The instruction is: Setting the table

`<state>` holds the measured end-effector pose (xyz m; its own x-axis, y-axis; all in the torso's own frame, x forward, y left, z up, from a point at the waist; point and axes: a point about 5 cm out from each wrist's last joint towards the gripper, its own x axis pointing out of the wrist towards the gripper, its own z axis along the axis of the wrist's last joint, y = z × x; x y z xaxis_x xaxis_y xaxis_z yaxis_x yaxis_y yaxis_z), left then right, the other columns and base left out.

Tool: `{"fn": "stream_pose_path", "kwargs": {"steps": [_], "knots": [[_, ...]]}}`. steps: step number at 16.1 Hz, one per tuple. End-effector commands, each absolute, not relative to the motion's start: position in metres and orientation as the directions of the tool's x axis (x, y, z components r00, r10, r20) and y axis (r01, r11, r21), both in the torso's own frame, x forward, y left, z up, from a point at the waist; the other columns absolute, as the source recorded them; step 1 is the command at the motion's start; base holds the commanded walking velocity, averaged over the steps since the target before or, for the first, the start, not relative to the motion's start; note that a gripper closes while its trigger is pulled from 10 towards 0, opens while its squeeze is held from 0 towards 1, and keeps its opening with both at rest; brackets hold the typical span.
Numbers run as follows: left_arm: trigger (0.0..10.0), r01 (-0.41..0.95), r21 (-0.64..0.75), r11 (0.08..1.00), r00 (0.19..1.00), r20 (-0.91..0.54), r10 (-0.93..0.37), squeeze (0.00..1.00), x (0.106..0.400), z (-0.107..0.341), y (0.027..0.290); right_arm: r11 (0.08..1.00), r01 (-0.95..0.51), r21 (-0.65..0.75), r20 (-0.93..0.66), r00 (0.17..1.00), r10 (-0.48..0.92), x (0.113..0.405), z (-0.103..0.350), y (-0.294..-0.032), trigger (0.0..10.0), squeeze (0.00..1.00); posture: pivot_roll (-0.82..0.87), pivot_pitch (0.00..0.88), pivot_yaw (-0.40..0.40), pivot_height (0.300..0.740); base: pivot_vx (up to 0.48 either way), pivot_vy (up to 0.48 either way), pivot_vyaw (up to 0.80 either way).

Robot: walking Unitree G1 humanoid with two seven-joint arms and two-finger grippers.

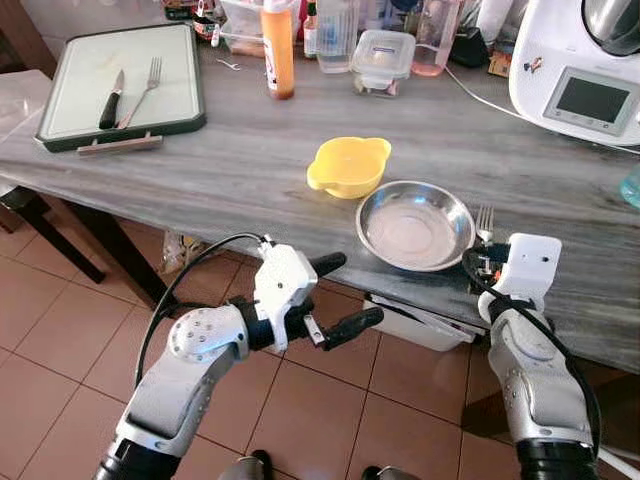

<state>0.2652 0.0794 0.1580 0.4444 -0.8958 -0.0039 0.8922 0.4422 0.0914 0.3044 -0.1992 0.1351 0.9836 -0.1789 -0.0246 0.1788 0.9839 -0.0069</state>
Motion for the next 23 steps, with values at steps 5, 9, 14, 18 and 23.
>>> {"fn": "stream_pose_path", "kwargs": {"steps": [5, 9, 14, 18, 23], "knots": [[10.0, 0.898, 0.1, 0.429, 0.432, -0.014, -0.902, 0.0, 0.267, 0.156, 0.074, 0.986, 0.166, 0.014, 0.086, 0.982, -0.167, 0.299, 0.152, -0.198, 10.0, 1.0, 0.08, 0.174, 0.005, 0.74, 0.0, 0.0, 0.0], [10.0, 0.897, 0.106, 0.43, 0.433, -0.005, -0.902, 0.0, 0.269, 0.156, 0.072, 0.989, 0.149, -0.009, 0.11, 0.983, -0.147, 0.296, 0.157, -0.194, 10.0, 1.0, 0.07, 0.164, -0.002, 0.74, 0.0, 0.0, 0.0], [10.0, 0.892, 0.104, 0.44, 0.442, 0.004, -0.897, 0.0, 0.27, 0.155, 0.072, 0.985, 0.173, -0.016, 0.079, 0.982, -0.171, 0.273, 0.147, -0.196, 10.0, 1.0, 0.07, 0.158, -0.013, 0.74, 0.0, 0.0, 0.0], [10.0, 0.891, 0.105, 0.442, 0.444, 0.006, -0.896, 0.0, 0.27, 0.155, 0.072, 0.975, 0.223, -0.005, 0.041, 0.974, -0.222, 0.256, 0.136, -0.199, 10.0, 1.0, 0.06, 0.16, -0.011, 0.74, 0.0, 0.0, 0.0], [10.0, 0.888, 0.115, 0.446, 0.448, 0.011, -0.894, 0.0, 0.272, 0.156, 0.072, 0.973, 0.23, -0.017, 0.051, 0.972, -0.229, 0.243, 0.136, -0.191, 10.0, 1.0, 0.06, 0.153, -0.01, 0.74, 0.0, 0.0, 0.0]]}}
